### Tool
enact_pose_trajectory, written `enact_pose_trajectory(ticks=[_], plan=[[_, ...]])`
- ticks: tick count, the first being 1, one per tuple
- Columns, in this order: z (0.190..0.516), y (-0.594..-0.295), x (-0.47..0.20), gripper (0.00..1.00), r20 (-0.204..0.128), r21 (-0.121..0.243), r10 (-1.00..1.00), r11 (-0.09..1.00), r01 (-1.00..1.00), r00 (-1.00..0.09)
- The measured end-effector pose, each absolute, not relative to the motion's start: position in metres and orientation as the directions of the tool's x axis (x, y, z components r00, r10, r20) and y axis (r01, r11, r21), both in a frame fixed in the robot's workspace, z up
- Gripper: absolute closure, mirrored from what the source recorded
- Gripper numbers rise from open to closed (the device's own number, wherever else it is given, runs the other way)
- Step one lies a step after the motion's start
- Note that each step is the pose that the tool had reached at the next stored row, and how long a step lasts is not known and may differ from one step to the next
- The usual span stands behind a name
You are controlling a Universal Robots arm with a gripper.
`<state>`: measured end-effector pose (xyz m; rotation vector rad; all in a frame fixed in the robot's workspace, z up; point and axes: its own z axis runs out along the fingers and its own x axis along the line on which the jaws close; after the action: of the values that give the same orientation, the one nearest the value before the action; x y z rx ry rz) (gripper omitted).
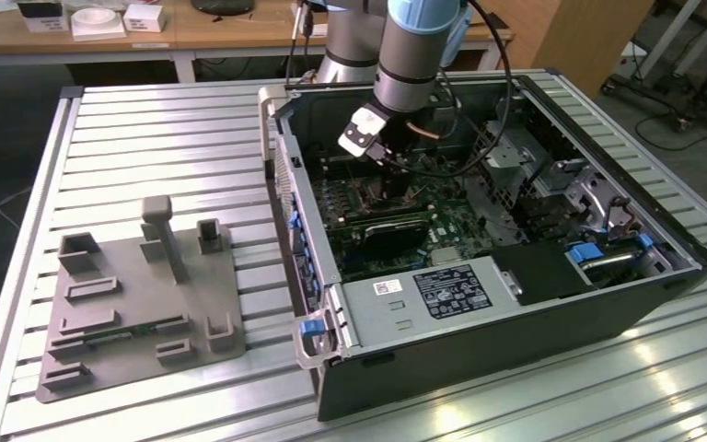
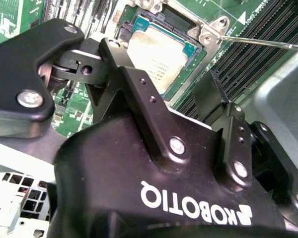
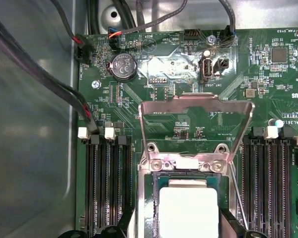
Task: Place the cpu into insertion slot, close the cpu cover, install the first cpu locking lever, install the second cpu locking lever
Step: 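Place the cpu into insertion slot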
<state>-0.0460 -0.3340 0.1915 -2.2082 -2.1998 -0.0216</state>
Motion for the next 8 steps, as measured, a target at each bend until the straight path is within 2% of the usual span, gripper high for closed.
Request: enact_pose_trajectory(ticks=[8], plan=[[0.1915, -0.334, -0.0462, 0.26, 0.027, -0.008, 1.0, -0.004, 1.0, 0.004]])
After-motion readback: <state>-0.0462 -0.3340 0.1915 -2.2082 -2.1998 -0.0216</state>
